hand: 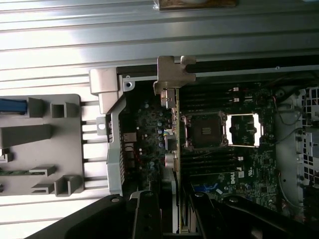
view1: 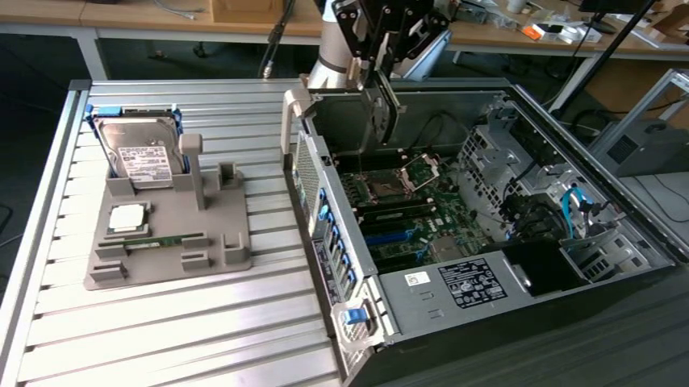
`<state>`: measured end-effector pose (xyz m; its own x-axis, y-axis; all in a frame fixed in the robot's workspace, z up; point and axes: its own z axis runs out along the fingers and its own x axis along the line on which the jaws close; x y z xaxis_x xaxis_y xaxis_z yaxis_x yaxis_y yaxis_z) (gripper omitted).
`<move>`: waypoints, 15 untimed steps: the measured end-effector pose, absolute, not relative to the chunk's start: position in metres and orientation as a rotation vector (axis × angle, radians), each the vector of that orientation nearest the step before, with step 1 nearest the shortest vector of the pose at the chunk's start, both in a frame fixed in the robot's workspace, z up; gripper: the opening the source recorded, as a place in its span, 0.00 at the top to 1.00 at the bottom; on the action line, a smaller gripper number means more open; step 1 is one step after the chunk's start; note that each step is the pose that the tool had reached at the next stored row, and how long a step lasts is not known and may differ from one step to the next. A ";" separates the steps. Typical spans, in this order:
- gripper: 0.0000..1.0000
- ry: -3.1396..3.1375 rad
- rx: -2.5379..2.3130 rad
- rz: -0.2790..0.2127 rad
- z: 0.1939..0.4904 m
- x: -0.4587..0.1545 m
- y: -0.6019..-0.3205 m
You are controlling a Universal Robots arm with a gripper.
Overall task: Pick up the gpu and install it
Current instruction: 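Pick up the gpu and move the gpu toward the slot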
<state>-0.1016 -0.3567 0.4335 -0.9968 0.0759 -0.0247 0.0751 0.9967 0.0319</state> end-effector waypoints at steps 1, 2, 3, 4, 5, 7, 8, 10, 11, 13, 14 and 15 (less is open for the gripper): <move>0.73 3.113 0.118 0.048 0.433 -0.101 -0.357; 0.73 3.113 0.118 0.048 0.434 -0.101 -0.357; 0.73 3.113 0.118 0.048 0.433 -0.101 -0.357; 0.73 3.113 0.118 0.048 0.434 -0.100 -0.357; 0.73 3.113 0.118 0.048 0.434 -0.100 -0.357; 0.73 3.113 0.118 0.048 0.433 -0.099 -0.357; 0.73 3.113 0.118 0.048 0.433 -0.098 -0.357; 0.73 3.113 0.118 0.048 0.433 -0.097 -0.357; 0.73 3.113 0.118 0.048 0.433 -0.097 -0.357; 0.73 3.113 0.118 0.048 0.433 -0.096 -0.357; 0.73 3.113 0.118 0.048 0.433 -0.095 -0.357; 0.73 3.113 0.118 0.048 0.433 -0.094 -0.357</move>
<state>-0.0941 -0.3567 0.4334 -0.9968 0.0759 -0.0247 0.0751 0.9967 0.0319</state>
